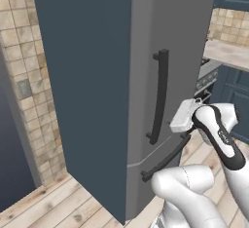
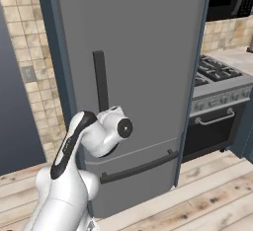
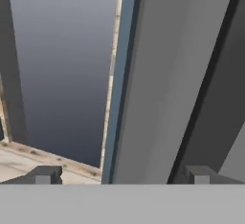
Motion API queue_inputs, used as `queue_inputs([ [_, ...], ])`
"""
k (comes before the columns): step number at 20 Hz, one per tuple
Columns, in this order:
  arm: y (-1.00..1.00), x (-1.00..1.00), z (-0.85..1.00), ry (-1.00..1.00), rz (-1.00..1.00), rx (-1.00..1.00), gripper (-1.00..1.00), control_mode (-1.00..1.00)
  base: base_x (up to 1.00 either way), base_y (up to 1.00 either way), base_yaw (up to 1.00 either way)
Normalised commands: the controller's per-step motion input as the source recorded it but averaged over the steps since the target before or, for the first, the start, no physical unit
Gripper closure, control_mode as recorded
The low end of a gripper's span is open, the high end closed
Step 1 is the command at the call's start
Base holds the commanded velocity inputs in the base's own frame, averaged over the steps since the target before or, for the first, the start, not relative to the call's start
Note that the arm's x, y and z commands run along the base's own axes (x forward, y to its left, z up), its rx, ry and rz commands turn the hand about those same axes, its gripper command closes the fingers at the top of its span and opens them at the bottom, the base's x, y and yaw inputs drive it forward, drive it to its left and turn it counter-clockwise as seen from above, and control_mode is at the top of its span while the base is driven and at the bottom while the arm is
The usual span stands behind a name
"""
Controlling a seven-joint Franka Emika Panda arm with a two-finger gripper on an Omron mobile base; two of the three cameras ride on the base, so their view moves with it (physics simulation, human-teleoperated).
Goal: Gather the corn and avocado from the fridge and place them on a tray on the dining counter. Then gather the chicken drumsticks from the fridge and place them on the other tray.
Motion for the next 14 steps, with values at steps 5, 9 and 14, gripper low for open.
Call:
queue_inputs([
  [5,0.17,0.04,-0.01,-0.16,0.09,0.00,-1.00,-1.00,0.00,0.00,0.00],
  [9,0.16,0.20,0.00,-0.10,-0.06,0.00,-1.00,-1.00,0.00,0.00,0.00],
  [14,0.06,0.06,0.00,-0.01,-0.21,0.00,-1.00,-1.00,0.00,0.00,0.00],
])
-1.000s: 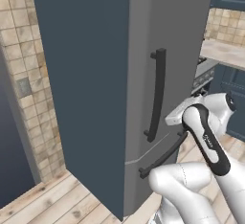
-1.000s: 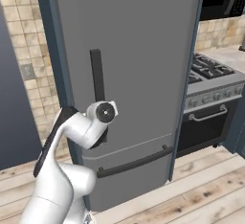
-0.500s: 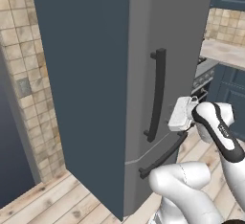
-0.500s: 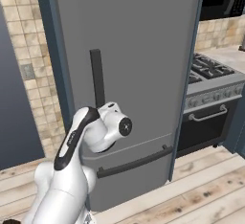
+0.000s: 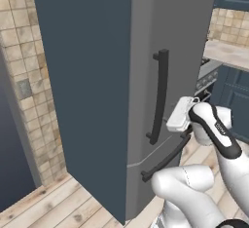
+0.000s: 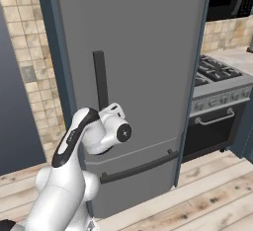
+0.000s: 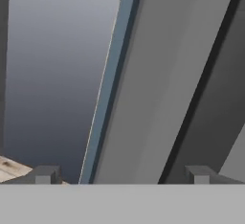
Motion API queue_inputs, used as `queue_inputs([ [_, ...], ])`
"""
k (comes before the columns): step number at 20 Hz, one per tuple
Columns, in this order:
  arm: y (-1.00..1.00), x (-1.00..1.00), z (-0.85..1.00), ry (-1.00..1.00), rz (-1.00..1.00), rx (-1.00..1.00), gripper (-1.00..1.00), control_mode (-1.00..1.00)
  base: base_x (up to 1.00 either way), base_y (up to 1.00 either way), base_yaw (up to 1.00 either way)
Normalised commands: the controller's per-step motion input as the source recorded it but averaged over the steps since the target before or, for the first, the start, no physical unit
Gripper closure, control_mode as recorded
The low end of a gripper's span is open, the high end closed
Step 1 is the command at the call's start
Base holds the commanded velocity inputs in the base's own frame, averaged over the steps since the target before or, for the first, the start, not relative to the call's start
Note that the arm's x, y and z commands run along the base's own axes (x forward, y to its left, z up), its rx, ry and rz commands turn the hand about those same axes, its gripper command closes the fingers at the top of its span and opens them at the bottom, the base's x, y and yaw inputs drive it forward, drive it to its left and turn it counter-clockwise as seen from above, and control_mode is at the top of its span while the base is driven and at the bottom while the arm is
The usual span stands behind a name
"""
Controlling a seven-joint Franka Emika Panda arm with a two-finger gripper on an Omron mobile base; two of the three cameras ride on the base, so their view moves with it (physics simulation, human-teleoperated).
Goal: Gather the corn and avocado from the fridge and place them on a tray on the dining counter. Then gather the chicken drumsticks from the fridge and place them on the other tray.
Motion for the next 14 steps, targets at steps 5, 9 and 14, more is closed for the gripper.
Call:
queue_inputs([
  [5,-0.01,0.04,0.00,0.00,-0.20,0.04,-1.00,-1.00,0.00,0.00,0.00],
  [9,0.00,0.30,0.00,-0.01,-0.05,0.07,-1.00,-1.00,0.00,0.00,0.00],
  [14,0.00,0.31,-0.01,-0.05,0.00,0.07,-1.00,-1.00,0.00,0.00,0.00],
])
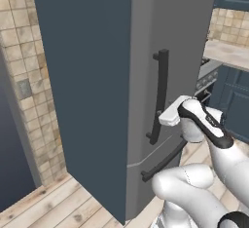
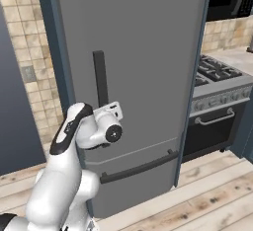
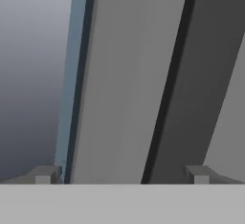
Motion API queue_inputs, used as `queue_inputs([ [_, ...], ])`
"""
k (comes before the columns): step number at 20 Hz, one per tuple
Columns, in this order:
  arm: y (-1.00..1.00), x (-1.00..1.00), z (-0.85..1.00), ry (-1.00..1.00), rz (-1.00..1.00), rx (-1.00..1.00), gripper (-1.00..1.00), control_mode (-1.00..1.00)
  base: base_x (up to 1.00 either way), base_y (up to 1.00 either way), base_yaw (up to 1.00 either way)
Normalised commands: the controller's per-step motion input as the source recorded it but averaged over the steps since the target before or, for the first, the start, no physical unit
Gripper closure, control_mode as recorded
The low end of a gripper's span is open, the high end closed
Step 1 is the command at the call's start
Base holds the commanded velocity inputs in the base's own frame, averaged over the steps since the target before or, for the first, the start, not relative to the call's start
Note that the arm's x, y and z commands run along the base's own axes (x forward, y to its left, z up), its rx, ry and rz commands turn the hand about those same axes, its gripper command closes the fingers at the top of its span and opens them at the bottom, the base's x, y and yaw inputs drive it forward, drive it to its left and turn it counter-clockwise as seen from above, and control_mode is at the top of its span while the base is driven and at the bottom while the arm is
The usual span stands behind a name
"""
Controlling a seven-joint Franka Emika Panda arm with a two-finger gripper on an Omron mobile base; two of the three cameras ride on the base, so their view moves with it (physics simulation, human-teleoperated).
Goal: Gather the corn and avocado from the fridge and place them on a tray on the dining counter. Then gather the chicken drumsticks from the fridge and place them on the other tray.
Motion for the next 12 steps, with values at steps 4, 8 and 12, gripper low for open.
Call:
queue_inputs([
  [4,0.00,0.19,-0.04,-0.10,0.01,0.03,-1.00,-1.00,0.00,0.00,0.00],
  [8,-0.07,0.09,-0.03,-0.09,0.00,0.00,-1.00,-1.00,0.00,0.00,0.00],
  [12,-0.14,0.08,0.00,-0.02,-0.01,0.00,-1.00,-1.00,0.00,0.00,0.00],
])
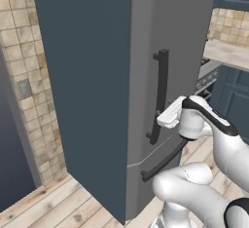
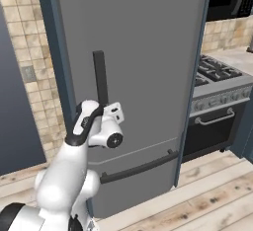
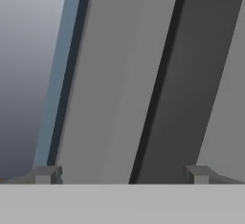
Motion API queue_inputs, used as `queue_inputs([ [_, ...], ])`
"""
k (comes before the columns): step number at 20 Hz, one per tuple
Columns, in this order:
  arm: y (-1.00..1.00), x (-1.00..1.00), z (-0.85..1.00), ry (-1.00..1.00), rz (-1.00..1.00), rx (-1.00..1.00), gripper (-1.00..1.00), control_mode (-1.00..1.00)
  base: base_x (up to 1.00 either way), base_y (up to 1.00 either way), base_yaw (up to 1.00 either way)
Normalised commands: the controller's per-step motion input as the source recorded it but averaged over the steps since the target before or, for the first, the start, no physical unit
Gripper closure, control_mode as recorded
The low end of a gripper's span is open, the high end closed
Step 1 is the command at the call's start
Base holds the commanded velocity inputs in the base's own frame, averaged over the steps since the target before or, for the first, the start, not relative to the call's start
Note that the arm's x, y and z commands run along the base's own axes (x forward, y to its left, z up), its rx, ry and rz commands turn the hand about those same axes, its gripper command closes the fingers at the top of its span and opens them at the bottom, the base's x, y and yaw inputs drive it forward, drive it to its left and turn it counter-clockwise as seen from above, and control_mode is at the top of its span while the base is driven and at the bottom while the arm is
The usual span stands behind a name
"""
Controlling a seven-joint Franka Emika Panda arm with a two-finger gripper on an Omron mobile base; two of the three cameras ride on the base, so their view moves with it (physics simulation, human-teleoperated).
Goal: Gather the corn and avocado from the fridge and place them on a tray on the dining counter. Then gather the chicken drumsticks from the fridge and place them on the other tray.
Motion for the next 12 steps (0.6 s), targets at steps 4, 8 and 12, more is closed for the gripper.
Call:
queue_inputs([
  [4,-0.16,0.18,0.00,0.00,-0.01,0.00,-1.00,-1.00,0.00,0.00,0.00],
  [8,-0.24,0.22,0.02,0.02,0.00,0.03,-1.00,-1.00,0.00,0.00,0.00],
  [12,-0.10,0.31,0.00,0.01,0.00,0.05,-1.00,-1.00,0.00,0.00,0.00],
])
